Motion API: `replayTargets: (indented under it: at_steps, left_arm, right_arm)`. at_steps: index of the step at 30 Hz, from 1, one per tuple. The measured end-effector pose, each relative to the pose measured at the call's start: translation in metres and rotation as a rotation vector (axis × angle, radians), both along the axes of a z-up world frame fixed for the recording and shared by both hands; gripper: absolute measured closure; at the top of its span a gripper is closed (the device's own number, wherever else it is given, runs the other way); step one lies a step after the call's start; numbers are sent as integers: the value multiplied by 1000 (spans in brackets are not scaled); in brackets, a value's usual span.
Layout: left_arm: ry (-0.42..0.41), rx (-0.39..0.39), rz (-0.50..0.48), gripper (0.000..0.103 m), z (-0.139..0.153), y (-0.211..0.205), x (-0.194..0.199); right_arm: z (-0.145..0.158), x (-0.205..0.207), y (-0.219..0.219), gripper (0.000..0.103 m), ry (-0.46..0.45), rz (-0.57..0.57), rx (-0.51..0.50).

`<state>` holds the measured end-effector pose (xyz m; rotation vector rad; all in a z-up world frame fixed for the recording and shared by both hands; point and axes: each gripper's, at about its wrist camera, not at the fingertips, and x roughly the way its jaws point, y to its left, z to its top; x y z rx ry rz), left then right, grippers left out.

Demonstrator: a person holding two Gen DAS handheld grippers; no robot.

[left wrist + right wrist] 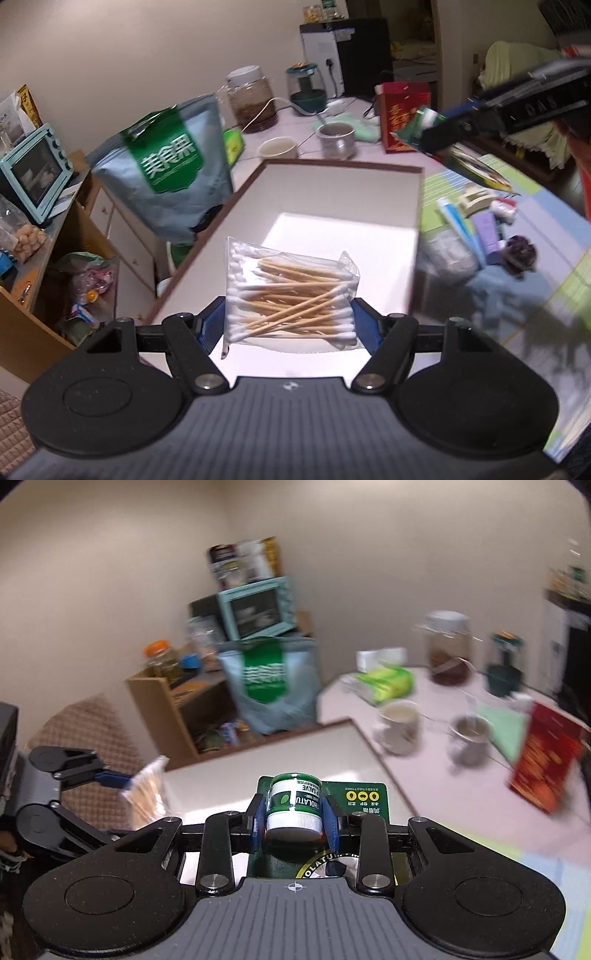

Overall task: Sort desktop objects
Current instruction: 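Lower both held items into the brown box and open both grippers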

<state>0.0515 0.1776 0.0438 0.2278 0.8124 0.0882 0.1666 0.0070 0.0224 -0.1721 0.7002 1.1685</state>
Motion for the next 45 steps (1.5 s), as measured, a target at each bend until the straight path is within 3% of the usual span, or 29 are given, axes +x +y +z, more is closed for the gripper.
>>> replayTargets:
  at_steps: [8,14,20,29,41,43,45]
  left_arm:
    - [61,-10,19,35,-22,39,26]
    - [140,-54,9,35,-49,57,57]
    - [246,-115,-4,35,-79,70,92]
    - [348,-136,-36,35,-107,73,130]
    - [395,-153,-16,34,-128,78,142]
    - [397,-144,-19,29,-130,77,141]
    - [399,-122,-13,20,-132,76,139]
  right_arm:
    - [-11,4,106,71,-46,139,-58]
    - [-53,26,151,71,8,156,-167]
    - [-90,48,167,71,55,164,-241]
    - [-114,62,181,71,57,197,-307]
    - [-124,73,197,71,57,213,-336]
    - [-126,74,200,70,70,222,-335]
    - [-127,73,201,19,53,209,-341]
